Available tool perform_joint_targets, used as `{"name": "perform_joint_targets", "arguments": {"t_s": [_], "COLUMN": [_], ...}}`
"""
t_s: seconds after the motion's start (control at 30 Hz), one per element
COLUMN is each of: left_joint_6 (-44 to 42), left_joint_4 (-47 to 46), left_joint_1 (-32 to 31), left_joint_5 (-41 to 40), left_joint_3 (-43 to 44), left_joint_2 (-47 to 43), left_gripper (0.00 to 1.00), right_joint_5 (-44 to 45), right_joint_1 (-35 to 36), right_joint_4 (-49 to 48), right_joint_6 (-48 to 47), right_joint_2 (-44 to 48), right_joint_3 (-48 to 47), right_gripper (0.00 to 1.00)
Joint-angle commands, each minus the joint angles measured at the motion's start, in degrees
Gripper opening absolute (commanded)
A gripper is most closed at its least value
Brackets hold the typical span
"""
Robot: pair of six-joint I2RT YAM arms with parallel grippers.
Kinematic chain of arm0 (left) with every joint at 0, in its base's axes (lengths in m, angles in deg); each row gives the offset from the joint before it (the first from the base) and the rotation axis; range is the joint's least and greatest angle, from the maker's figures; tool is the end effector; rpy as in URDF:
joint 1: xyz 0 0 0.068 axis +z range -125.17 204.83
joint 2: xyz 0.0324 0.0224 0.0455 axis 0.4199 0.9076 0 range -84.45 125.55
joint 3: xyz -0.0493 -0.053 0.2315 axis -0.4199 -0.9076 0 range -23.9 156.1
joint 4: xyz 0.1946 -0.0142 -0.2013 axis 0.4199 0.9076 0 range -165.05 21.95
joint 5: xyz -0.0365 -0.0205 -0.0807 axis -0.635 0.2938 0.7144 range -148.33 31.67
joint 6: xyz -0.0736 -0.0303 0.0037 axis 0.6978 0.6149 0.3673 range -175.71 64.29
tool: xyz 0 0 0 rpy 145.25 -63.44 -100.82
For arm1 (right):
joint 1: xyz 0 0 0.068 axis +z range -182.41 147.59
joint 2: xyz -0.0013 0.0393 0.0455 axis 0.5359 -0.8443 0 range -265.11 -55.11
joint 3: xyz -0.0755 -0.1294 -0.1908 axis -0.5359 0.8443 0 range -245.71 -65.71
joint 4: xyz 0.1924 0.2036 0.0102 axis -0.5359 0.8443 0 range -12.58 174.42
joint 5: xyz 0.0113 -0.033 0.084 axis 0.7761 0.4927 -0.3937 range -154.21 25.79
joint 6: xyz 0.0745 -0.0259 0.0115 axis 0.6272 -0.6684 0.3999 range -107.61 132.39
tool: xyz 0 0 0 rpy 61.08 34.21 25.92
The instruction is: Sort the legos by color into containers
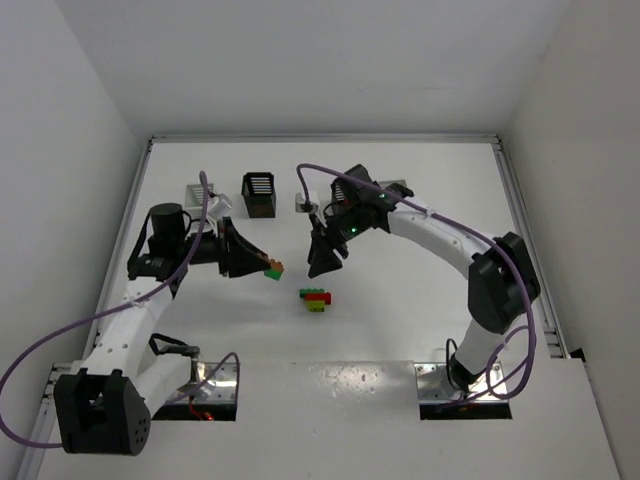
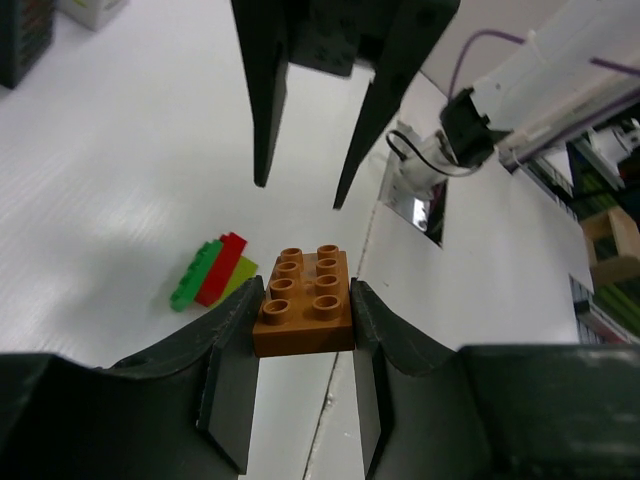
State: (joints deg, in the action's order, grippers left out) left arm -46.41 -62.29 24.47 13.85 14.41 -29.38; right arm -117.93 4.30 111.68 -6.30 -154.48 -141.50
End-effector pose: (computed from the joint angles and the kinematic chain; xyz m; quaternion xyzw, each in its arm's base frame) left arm 0.2402 -0.0668 0.2384 0.2413 0.7191 -0.5414 0.3627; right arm 0.2763 0.2749 0.1950 -0.5092 0.7008 0.4675 0.1761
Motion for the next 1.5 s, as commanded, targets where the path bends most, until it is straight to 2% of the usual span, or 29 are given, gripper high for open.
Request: {"name": "perform_joint_targets", "arguments": {"t_s": [0.0, 0.07, 0.3, 0.6, 0.73, 1.47], "left_joint_6": [-2.2, -3.2, -5.0, -5.5, -5.5, -6.0], "left_joint_4": [-1.9, -0.8, 0.4, 1.0, 1.0, 1.0], "left_joint_1": [-3.2, -5.4, -7.3, -8.5, -8.5, -9.7], "left_joint_5": [5.1, 5.1, 1.7, -0.6, -0.6, -1.3], "left_joint_3": [0.0, 1.2, 1.2, 2.7, 3.4, 4.4], "left_joint_2": [0.5, 0.5, -0.6, 0.0, 0.0, 0.5], "left_gripper": [0.15, 0.15, 0.15, 0.15, 0.15, 0.15], "right_joint_5": [-10.8, -12.1, -15.8, -10.0, -6.8, -6.8], "right_joint_1": [-0.3, -0.3, 0.7, 1.8, 2.4, 5.7], "right_joint_4": [6.8, 10.1, 12.1, 3.7, 0.2, 1.1], "right_joint_6": [-4.5, -4.5, -3.1, 9.7, 12.0, 9.2], "right_joint_2": [-1.3, -2.3, -2.9, -2.9, -2.9, -4.0], "right_joint_3": [-7.4, -11.5, -13.4, -10.3, -9.8, -10.3], "right_gripper": [0.49, 0.5, 0.72, 0.72, 0.72, 0.7]}}
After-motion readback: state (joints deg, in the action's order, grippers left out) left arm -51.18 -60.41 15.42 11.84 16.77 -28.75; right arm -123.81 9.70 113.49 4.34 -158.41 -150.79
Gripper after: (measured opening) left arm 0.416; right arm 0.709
